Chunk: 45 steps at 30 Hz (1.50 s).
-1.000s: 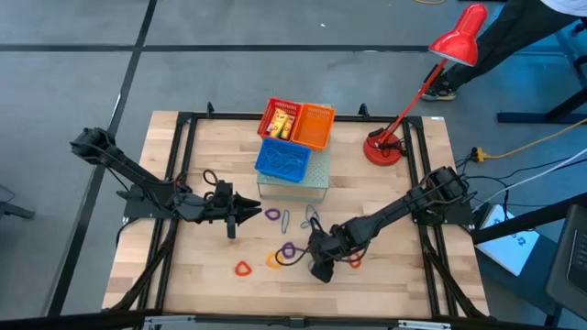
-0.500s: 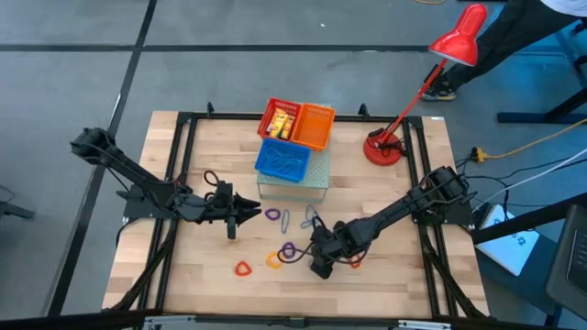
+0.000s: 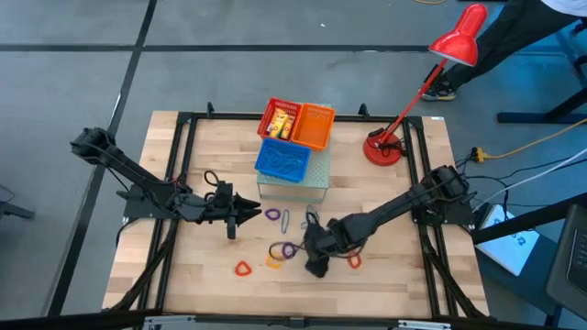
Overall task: Pick & Place Office Desk Supplies
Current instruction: Put the blue rubber band into the blue basket on the shelf
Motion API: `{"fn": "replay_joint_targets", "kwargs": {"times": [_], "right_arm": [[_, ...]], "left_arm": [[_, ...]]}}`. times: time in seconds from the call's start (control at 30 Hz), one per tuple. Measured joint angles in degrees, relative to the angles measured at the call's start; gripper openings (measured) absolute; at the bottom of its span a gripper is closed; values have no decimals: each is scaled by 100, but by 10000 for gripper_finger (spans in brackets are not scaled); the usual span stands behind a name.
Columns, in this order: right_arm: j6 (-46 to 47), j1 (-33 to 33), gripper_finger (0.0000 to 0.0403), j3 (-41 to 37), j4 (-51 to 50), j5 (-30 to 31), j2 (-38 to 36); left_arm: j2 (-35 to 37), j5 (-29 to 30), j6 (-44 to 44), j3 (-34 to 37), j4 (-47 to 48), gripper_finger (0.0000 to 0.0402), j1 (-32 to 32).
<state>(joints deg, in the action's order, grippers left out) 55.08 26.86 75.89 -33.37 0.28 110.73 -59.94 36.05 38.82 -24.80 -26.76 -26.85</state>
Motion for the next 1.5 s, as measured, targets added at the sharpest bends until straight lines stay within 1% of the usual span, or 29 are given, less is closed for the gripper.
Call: {"fn": "replay_joint_targets", "kwargs": {"times": [0.1,0.17,0.27,0.33,0.53,0.67,0.73,0.8,0.87,0.93,1.03,1.07,1.1,1.2,1.37,1.43,1.5], "right_arm": [[-181,229,179,419,30,-5,23],[-410,358,184,653,35,167,0],[-541,451,185,678,-63,246,214],[-514,467,186,656,-268,121,480],[-562,465,186,723,-32,-243,1133],[-304,447,186,744,16,-423,1284],[-125,455,182,742,22,-272,1284],[63,464,168,740,14,-106,1284],[195,453,141,733,-4,-119,1286],[295,449,103,730,-37,-136,1286],[323,447,34,720,-78,-161,1286],[317,443,17,716,-76,-197,1286],[298,439,11,715,-64,-227,1286],[241,404,14,715,-30,-265,1286],[108,175,5,683,50,-588,1192],[13,58,4,656,125,-579,1049],[-25,-84,3,635,259,-436,917]], "left_arm": [[0,21,-5,0,-4,118,0],[0,26,-55,0,9,118,0],[0,35,-139,1,34,118,0],[0,35,-147,2,56,118,0],[0,-79,-63,2,90,118,0],[0,-228,-43,2,132,118,0],[0,-269,-41,2,131,118,0],[0,-269,-43,2,129,118,0],[0,-267,-43,2,129,118,0],[0,-264,-45,2,129,118,0],[0,-260,-45,2,127,118,0],[0,-260,-47,2,128,118,0],[0,-258,-47,2,127,118,0],[0,-229,-48,2,127,118,0],[0,-116,-70,2,127,118,0],[0,-81,-104,2,129,118,0],[0,2,-111,2,125,118,0]]}}
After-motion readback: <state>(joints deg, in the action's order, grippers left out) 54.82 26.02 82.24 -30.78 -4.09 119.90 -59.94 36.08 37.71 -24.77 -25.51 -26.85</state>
